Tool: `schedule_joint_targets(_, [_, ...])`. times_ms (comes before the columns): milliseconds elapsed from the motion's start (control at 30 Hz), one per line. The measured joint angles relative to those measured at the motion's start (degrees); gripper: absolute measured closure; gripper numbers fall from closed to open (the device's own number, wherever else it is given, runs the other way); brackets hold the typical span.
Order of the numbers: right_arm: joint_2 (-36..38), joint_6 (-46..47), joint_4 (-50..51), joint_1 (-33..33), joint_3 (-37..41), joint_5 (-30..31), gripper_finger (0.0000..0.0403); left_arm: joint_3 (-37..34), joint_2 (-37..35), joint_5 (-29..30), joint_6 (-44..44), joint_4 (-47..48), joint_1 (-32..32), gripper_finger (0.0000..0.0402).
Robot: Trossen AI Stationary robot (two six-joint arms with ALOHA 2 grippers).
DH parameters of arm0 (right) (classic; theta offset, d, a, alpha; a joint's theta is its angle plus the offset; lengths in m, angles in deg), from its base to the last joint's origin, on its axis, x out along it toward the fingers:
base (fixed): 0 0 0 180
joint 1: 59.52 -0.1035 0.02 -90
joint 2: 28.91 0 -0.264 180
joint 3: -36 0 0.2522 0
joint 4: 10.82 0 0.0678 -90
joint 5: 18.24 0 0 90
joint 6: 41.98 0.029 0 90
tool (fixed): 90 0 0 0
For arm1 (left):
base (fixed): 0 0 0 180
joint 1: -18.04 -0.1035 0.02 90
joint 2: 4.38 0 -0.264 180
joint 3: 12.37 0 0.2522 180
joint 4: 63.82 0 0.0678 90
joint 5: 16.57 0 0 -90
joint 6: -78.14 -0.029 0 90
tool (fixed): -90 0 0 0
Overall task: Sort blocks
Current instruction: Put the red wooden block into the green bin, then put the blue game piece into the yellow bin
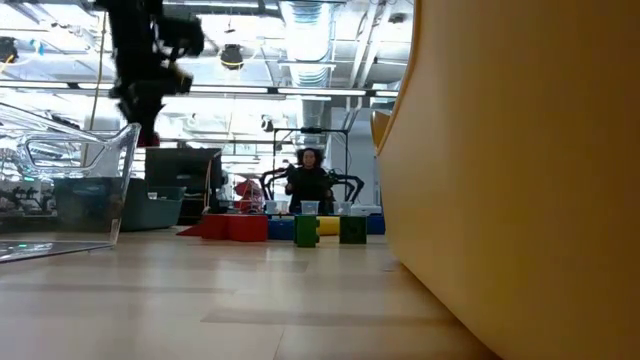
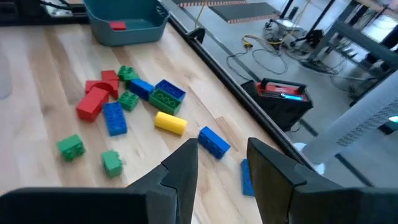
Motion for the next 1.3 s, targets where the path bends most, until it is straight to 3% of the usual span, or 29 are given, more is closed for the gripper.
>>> schedule_joint_targets(133, [-0.96,-0.3,-1.04,0.1,0.0,-0.54,0.0251,-7.67,0.24,-0.65,-1.56,-4.56,-5.9,0.0284])
schedule_joint_targets(233, [-1.86,-0.96,-0.98,0.14,0.0,-0.58,0.0251,-11.96,0.24,-5.8,-2.91,-9.47,-10.1,0.0284])
schedule_joint_targets(467, [-2.71,-1.72,0.05,0.38,0.02,-0.64,0.0251,-14.76,0.22,-6.61,-1.39,-11.97,-14.99,0.0284])
schedule_joint_targets(600, [-2.71,-1.88,0.32,0.99,0.02,-0.64,0.0251,-14.66,0.2,-9.79,-0.65,-12.49,-14.89,0.028])
schedule_joint_targets(767, [-2.67,-2.01,0.29,1.01,0.02,-0.64,0.0251,-14.66,0.2,-10.29,-0.57,-12.16,-14.75,0.0181])
schedule_joint_targets(867, [-2.67,-2.11,0.25,1.01,0.02,-0.64,0.0251,-14.56,0.2,-10.58,-1.56,-12.17,-14.75,0.0144])
schedule_joint_targets(1067, [-2.67,-2.17,-0.38,1.03,0.02,-0.64,0.0251,-10.43,0.21,-10.37,-4.5,-13.62,-11.64,0.0139])
schedule_joint_targets(1300, [-2.67,-2.33,-0.37,1.41,0.02,-0.64,0.0251,-7.51,0.21,-8.26,-6.86,-20.21,-0.59,0.0144])
